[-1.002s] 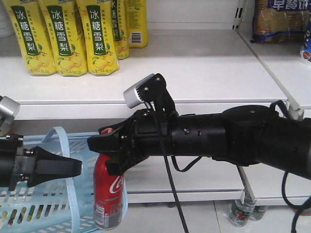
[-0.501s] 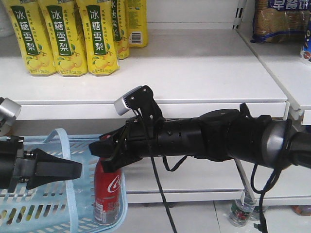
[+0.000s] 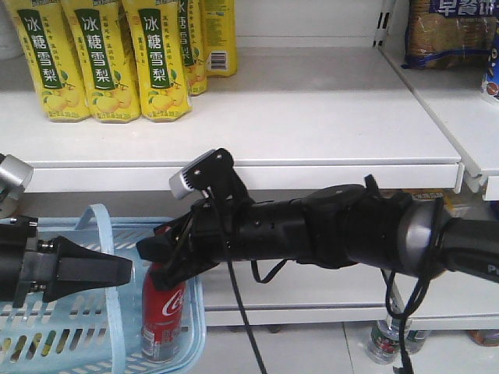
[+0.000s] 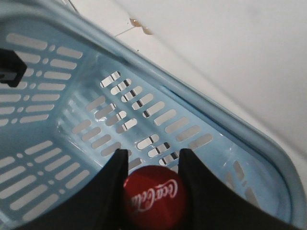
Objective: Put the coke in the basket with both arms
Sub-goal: 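Lower the bottle into the basket and open the right gripper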
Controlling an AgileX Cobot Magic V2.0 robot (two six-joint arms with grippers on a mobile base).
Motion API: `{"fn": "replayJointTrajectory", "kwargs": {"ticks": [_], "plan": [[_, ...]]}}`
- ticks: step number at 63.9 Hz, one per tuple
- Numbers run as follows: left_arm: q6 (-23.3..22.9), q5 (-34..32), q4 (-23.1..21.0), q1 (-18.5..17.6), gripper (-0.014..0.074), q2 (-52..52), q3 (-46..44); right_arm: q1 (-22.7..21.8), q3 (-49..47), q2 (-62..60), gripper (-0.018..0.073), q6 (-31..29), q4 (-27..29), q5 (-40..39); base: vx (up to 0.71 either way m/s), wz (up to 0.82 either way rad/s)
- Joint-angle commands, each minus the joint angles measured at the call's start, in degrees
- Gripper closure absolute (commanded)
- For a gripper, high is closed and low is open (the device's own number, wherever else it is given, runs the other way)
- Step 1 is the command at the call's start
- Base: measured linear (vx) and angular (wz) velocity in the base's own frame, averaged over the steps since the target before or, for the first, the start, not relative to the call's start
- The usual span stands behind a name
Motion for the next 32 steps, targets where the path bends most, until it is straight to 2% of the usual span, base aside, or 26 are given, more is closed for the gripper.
{"fn": "replayJointTrajectory", "kwargs": {"ticks": [1, 9, 19, 32], "plan": [[0.8, 0.9, -4.5, -0.2, 0.0603, -1.4, -1.7, 2.2, -1.7, -1.7, 0.0390, -1.8, 4.7, 0.1, 0.00, 0.00], [0.8, 0.9, -4.5, -0.2, 0.0603, -1.4, -1.7, 3.0, -1.7, -1.5, 0.0389, -1.8, 4.7, -3.3, 0.00, 0.00], [0.8, 0.9, -4.5, -0.2, 0.0603, -1.4, -1.7, 3.0, -1.7, -1.5, 0.0384, -1.7, 4.7, -3.1, 0.00, 0.00], [0.8, 0.9, -4.5, -0.2, 0.0603, -1.4, -1.7, 3.0, -1.7, -1.5, 0.0321, -1.4, 4.7, -2.4, 0.00, 0.00]]}}
